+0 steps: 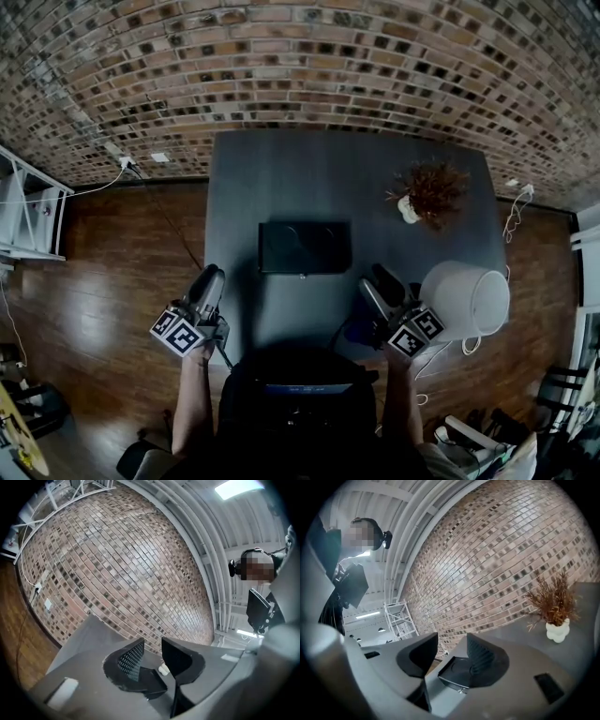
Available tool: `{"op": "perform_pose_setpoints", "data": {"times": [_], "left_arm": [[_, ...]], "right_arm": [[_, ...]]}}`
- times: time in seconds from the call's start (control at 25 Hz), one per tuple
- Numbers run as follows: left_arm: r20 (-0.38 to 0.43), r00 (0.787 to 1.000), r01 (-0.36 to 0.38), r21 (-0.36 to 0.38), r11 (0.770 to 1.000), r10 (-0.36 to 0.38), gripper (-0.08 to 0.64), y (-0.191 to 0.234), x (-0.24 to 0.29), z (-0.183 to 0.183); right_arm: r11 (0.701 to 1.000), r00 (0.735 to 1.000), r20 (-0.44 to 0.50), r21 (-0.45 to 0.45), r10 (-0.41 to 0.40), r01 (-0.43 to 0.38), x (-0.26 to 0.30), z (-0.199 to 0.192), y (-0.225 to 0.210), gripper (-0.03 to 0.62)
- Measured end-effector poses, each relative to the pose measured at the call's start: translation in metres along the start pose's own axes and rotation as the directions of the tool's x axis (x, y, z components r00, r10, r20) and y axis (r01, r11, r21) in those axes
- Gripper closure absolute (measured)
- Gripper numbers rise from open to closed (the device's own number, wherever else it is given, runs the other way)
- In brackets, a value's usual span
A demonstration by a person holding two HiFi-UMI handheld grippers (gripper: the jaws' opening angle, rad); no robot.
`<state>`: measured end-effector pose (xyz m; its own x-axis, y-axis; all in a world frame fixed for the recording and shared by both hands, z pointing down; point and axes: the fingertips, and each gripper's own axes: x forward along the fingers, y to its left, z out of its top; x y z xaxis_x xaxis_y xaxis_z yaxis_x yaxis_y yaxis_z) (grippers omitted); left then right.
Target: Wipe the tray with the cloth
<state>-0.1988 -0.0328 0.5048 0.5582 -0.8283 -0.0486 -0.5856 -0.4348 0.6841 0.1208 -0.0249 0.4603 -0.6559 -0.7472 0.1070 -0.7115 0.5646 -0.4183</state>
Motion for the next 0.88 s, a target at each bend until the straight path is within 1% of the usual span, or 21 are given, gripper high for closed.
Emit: {"op": "perform_pose_setpoints", "data": {"times": [0.24,0.36,0.52,0.6,0.72,0.88], "left_arm": [[-0.008,0.999,0.045,0.008,0.999,-0.045,0.456,-0.014,0.007,-0.001],[-0.003,0.996,0.089,0.013,0.996,-0.089,0.456,-0.027,0.010,0.004],[0.006,0.988,0.154,0.021,0.988,-0.155,0.457,-0.045,0.014,0.010],[0.009,0.984,0.179,0.023,0.984,-0.179,0.457,-0.052,0.015,0.011],[0.007,0.980,0.200,0.027,0.979,-0.200,0.457,-0.058,0.016,0.012],[-0.001,0.978,0.211,0.035,0.977,-0.211,0.457,-0.063,0.018,0.011]], "right_arm": [[0.998,0.999,-0.020,-0.049,-0.031,0.029,-0.006,0.000,0.001,0.405],[0.995,0.999,-0.009,-0.091,-0.050,0.049,-0.009,0.009,0.000,0.405],[0.991,0.998,0.009,-0.115,-0.063,0.064,-0.009,0.017,-0.001,0.405],[0.989,0.998,0.004,-0.130,-0.066,0.066,-0.008,0.015,-0.001,0.405],[0.986,0.997,-0.011,-0.149,-0.070,0.068,-0.007,0.012,0.001,0.405],[0.986,0.997,-0.017,-0.150,-0.075,0.071,-0.007,0.011,0.000,0.405]]}}
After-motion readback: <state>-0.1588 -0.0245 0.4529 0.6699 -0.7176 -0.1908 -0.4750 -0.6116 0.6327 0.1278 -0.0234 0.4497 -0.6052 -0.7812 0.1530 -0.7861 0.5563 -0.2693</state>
